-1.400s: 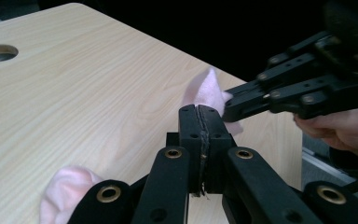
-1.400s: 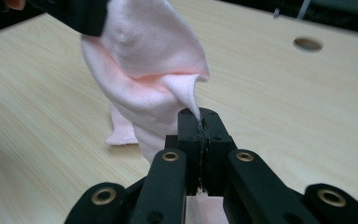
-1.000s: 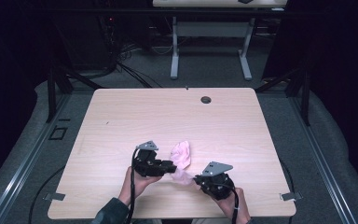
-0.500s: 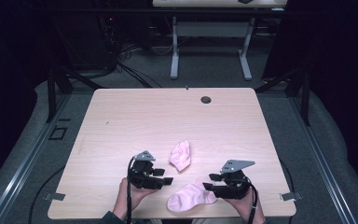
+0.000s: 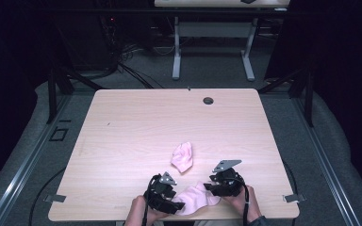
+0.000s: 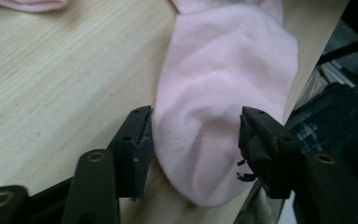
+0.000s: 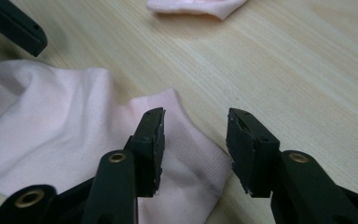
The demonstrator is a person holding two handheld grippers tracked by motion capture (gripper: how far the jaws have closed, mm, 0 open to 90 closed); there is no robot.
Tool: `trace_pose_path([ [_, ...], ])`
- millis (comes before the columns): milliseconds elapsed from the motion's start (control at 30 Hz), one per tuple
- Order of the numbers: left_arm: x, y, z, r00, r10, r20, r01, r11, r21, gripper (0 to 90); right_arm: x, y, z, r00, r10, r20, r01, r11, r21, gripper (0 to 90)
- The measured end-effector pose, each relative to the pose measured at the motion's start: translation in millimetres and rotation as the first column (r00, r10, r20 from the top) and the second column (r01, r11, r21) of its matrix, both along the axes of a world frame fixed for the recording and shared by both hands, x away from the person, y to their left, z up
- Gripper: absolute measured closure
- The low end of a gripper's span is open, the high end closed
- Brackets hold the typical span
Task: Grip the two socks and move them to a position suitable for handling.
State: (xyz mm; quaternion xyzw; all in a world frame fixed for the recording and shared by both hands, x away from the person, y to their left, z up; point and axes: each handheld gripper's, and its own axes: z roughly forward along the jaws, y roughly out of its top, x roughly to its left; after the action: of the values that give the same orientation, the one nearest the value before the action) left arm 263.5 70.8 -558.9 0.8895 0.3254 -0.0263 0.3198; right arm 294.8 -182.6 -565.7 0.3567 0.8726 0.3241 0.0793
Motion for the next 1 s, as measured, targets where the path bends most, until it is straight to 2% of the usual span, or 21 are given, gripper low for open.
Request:
trace_pose_path([
  [33, -2.8, -4.1, -2.2, 0.9998, -0.008, 0.019, 0.007, 0.999, 0.044, 48.8, -0.2, -0.1, -0.9, 1.0, 0.007, -0.003, -0.007, 1.0, -0.006, 59.3],
  [233, -5.4, -8.4, -2.8, 0.9968, -0.02, 0.078, 0.012, 0.9951, 0.098, 63.5, -3.7, -1.0, -3.5, 1.0, 0.004, 0.0, -0.004, 1.0, -0.007, 66.7],
  [367, -7.2, -7.5, -2.9, 0.9934, -0.032, 0.111, 0.018, 0.9922, 0.123, 74.2, -4.8, -3.8, -4.9, 1.0, 0.002, 0.0, -0.002, 1.0, 0.013, 76.2],
  [500, -7.5, -6.6, -3.9, 0.9923, -0.043, 0.116, 0.03, 0.9926, 0.117, 84.8, -5.8, -6.3, -7.0, 1.0, 0.003, -0.006, -0.003, 0.999, 0.044, 82.2],
  [633, -6.6, -6.1, -4.2, 0.9918, -0.053, 0.116, 0.04, 0.9929, 0.112, 87.0, -6.2, -7.5, -7.6, 0.9998, -0.015, -0.013, 0.015, 0.998, 0.066, 84.0],
  [667, -3.9, -3.3, -3.9, 0.9921, -0.056, 0.113, 0.044, 0.9935, 0.105, 87.1, -7.3, -9.5, -5.2, 0.9994, -0.028, -0.019, 0.03, 0.994, 0.107, 84.4],
  [733, 1.7, 1.6, -2.3, 0.9931, -0.046, 0.108, 0.036, 0.9949, 0.094, 87.2, -8.7, -11.2, -0.1, 0.9988, -0.046, -0.013, 0.047, 0.991, 0.123, 84.4],
  [833, 13.0, 10.5, 4.1, 0.9927, -0.026, 0.118, 0.016, 0.9965, 0.082, 87.2, -11.4, -10.9, 8.0, 0.9978, -0.066, -0.004, 0.066, 0.989, 0.135, 84.2],
  [900, 22.5, 15.6, 7.1, 0.9918, -0.006, 0.128, -0.005, 0.9961, 0.088, 87.1, -12.4, -7.6, 13.0, 0.9969, -0.078, -0.001, 0.078, 0.989, 0.124, 83.9],
  [967, 28.1, 18.1, 7.2, 0.9933, -0.015, 0.115, 0.006, 0.9967, 0.081, 87.0, -12.3, -3.1, 12.8, 0.9952, -0.098, -0.004, 0.098, 0.989, 0.108, 83.6],
  [1000, 36.8, 21.1, 4.8, 0.9946, -0.005, 0.104, -0.003, 0.9964, 0.084, 86.8, -11.1, -1.5, 11.3, 0.9945, -0.104, -0.012, 0.105, 0.991, 0.089, 83.2],
])
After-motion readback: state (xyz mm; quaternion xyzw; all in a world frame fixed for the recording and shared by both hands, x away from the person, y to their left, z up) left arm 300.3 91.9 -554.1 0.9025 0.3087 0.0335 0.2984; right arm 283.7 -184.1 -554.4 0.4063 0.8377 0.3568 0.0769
